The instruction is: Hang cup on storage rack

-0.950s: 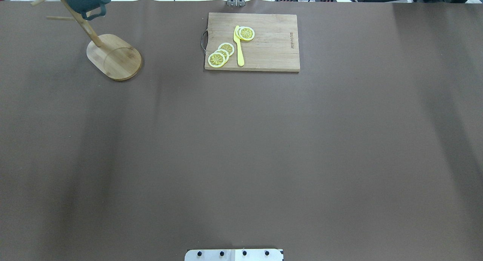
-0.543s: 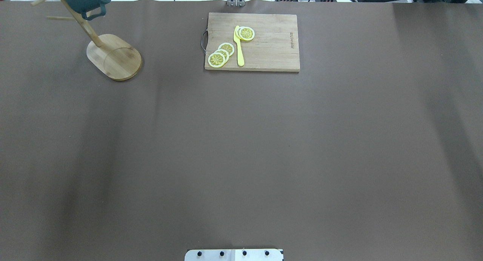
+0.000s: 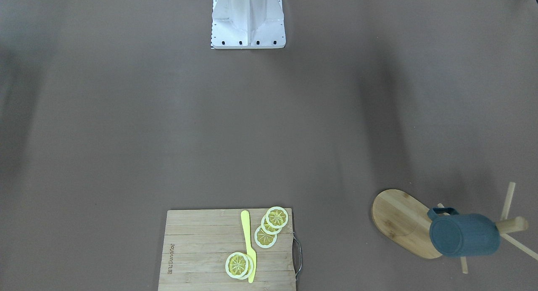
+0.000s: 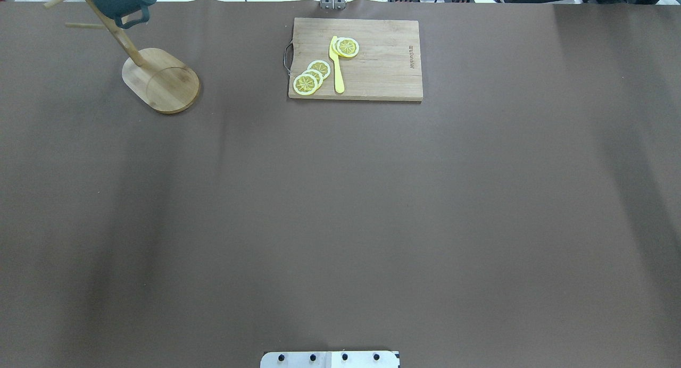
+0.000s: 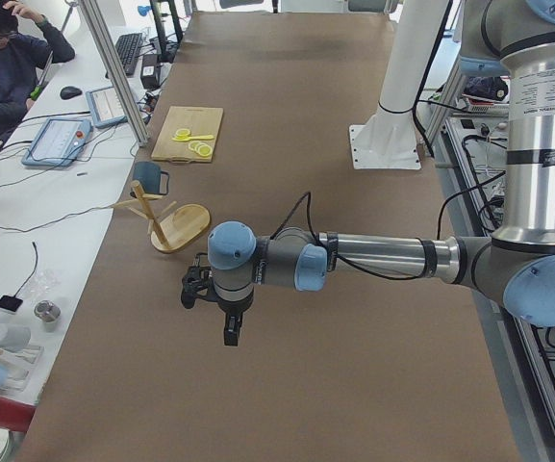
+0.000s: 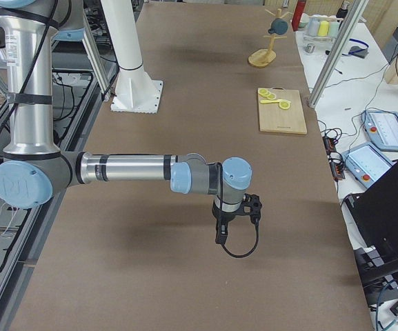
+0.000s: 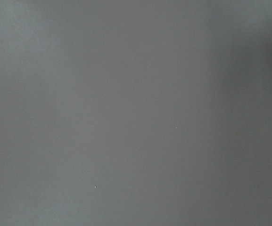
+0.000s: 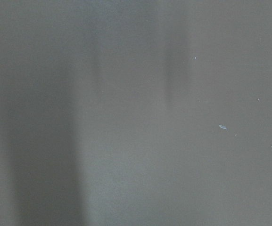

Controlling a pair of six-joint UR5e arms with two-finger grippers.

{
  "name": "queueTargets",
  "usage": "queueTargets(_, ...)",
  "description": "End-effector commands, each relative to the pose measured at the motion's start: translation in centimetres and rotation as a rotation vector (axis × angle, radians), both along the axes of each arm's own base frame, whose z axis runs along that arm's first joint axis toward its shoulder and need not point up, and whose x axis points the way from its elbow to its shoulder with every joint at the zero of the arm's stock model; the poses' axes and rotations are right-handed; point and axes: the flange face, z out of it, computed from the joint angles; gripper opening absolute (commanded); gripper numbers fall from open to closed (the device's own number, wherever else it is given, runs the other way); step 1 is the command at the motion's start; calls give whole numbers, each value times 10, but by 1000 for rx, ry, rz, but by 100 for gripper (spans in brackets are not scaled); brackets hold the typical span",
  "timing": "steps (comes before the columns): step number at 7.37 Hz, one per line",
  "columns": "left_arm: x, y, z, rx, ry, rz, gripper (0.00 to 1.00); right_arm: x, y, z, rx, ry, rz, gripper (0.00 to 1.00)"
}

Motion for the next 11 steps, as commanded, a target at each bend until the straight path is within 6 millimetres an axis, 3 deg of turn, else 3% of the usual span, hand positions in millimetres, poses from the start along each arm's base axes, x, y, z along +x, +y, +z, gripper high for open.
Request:
queueTargets(1, 0, 0, -1, 3, 0, 0, 100, 0, 0, 0, 0, -1, 0, 100)
queueTargets(11, 0, -1, 0, 12, -5, -2, 100, -1, 0, -1, 3, -1, -2, 100)
